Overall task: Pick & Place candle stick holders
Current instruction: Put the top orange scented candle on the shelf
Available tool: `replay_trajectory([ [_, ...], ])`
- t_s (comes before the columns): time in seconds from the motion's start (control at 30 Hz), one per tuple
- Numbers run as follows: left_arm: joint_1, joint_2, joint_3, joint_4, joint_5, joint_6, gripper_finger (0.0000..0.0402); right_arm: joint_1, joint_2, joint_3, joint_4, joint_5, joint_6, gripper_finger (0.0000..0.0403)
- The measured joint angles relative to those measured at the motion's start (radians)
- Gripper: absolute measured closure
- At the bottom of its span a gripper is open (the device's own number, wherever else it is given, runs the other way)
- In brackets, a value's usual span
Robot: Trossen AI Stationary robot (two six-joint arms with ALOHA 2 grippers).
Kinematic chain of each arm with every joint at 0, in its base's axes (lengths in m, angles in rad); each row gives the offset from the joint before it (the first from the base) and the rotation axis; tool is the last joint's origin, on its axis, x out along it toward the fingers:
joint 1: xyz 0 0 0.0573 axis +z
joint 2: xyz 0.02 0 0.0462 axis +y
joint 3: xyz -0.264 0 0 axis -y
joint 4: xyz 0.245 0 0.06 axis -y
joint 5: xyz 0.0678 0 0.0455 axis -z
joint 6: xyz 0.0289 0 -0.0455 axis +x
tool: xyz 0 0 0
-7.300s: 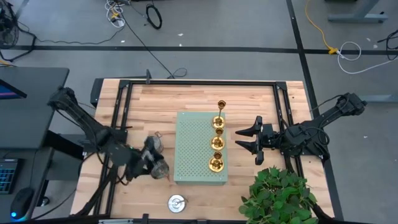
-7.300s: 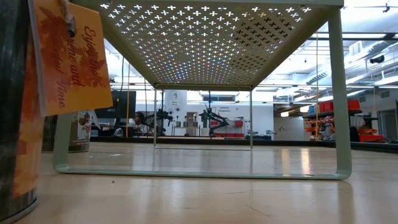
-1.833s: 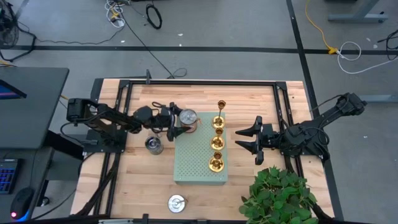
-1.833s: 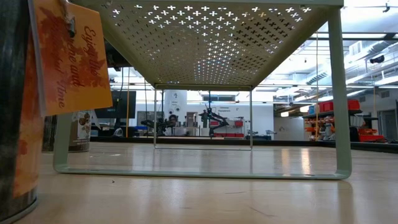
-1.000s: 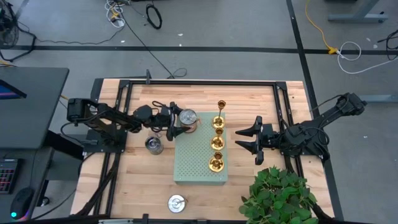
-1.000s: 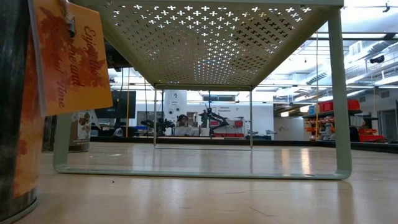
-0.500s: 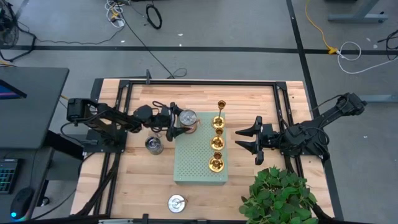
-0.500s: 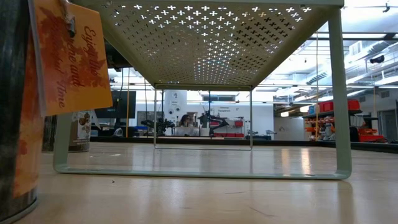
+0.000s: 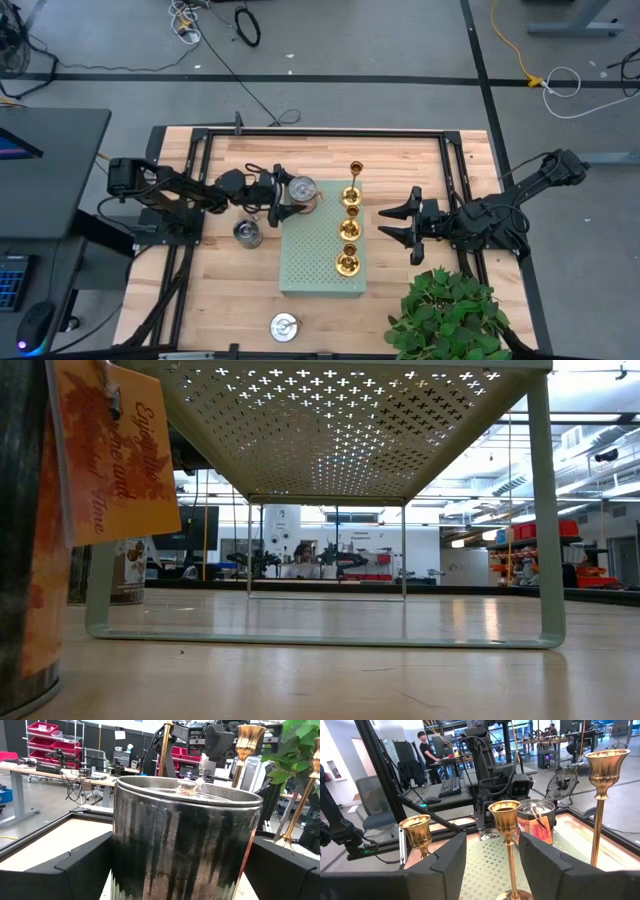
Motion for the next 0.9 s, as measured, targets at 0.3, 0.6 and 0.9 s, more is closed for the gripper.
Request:
replay_trajectory([
  [0.3, -0.006, 0.0, 0.0, -0.003, 0.001, 0.04, 0.0002, 0.0, 0.0, 0.0, 0.0, 0.0, 0.0, 0.0218],
  [0.6, -0.006, 0.001, 0.0, -0.011, -0.003, 0.066, 0.0002, 0.0, 0.0, 0.0, 0.0, 0.0, 0.0, 0.0218],
  [0.9, -0.006, 0.002, -0.001, -0.025, -0.025, 0.092, 0.0002, 0.0, 0.0, 0.0, 0.0, 0.0, 0.0, 0.0218],
])
